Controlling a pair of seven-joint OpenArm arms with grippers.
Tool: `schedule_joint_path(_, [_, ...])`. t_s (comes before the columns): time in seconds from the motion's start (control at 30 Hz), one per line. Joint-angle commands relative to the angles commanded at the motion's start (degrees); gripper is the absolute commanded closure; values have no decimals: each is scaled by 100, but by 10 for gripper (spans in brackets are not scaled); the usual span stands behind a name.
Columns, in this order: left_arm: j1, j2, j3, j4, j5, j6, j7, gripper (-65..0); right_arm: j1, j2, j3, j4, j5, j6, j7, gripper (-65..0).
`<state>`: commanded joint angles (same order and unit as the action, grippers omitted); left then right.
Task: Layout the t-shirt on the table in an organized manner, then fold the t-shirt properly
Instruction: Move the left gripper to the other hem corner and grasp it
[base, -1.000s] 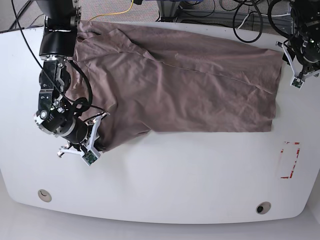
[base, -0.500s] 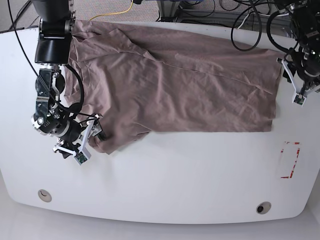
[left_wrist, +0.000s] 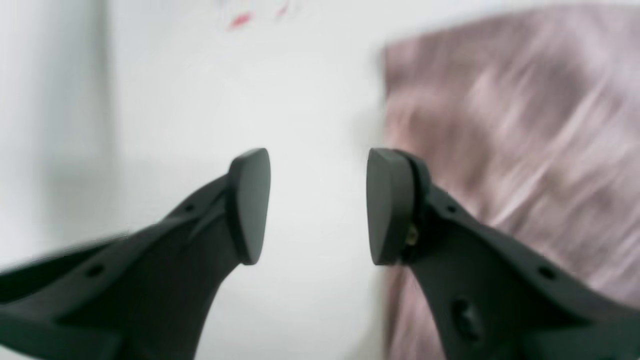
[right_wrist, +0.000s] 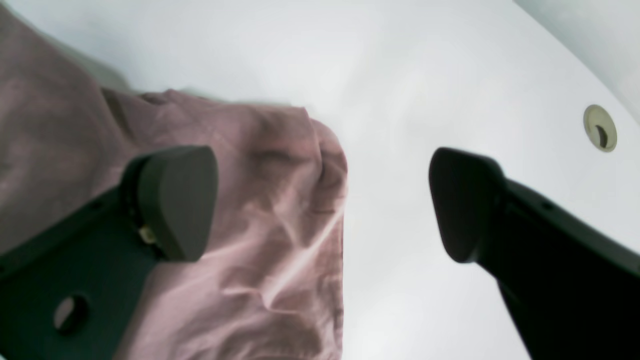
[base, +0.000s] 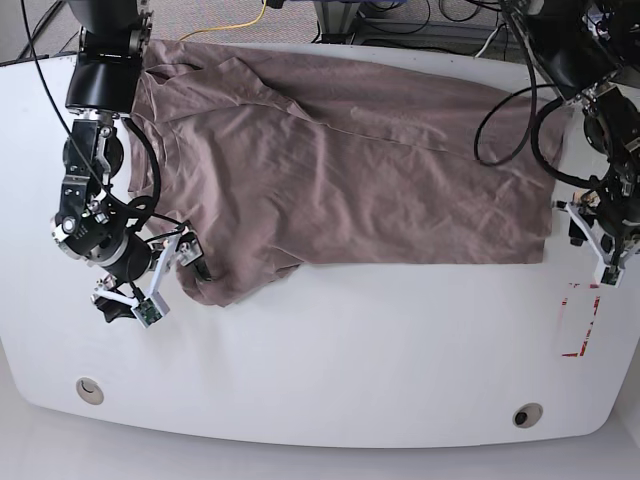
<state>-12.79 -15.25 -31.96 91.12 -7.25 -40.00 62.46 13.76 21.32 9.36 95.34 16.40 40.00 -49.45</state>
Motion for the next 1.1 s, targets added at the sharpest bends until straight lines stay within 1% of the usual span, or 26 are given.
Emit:
schedule_joint_path(0.2, [-448,0,18,-1196,-9,0,-563,-293,-158,0,0,0,0,0,18,-650])
schedule_joint_path(0.23, [-501,0,18,-1371,-9,0,-677,-293,-176,0,0,0,0,0,18,-650])
schedule_joint_path(0.27, [-580,-9,18,-1662,0,0,-888,-293,-229,0,0,-9,0,0,18,-650])
schedule_joint_path(0.37, [-738,-44,18,-2233,0,0,-1248,-293,-299,0,9,-9,0,0,26,-650])
schedule_joint_path(0.53, [-967,-105,18,-2910,0,0,-1626,-294,-325,0,9,-9,0,0,26,-650])
schedule_joint_path(0.6, [-1037,-105,18,-3112,0,0,-1785,-318,-325,0,9,-9,0,0,26,-650])
schedule_joint_path(0.67, [-1064,-114,18,-3226,62,13,-1855,-369,-325,9,9,-9,0,0,26,-650])
schedule_joint_path(0.73, [-1064,-114,18,-3226,220,215,-1873,-401,-325,9,53,-9,0,0,26,-650])
schedule_joint_path(0.8, [-1064,-114,18,-3235,404,312,-1873,-424,-325,9,141,-9,0,0,18,-650])
schedule_joint_path(0.93, [-1064,-97,53,-3253,501,215,-1873,-421,-325,9,255,-9,9,0,18,-650])
schedule_joint_path(1.1, [-1055,-97,448,-3262,501,224,-1873,-422,-325,9,264,-9,9,0,18,-650])
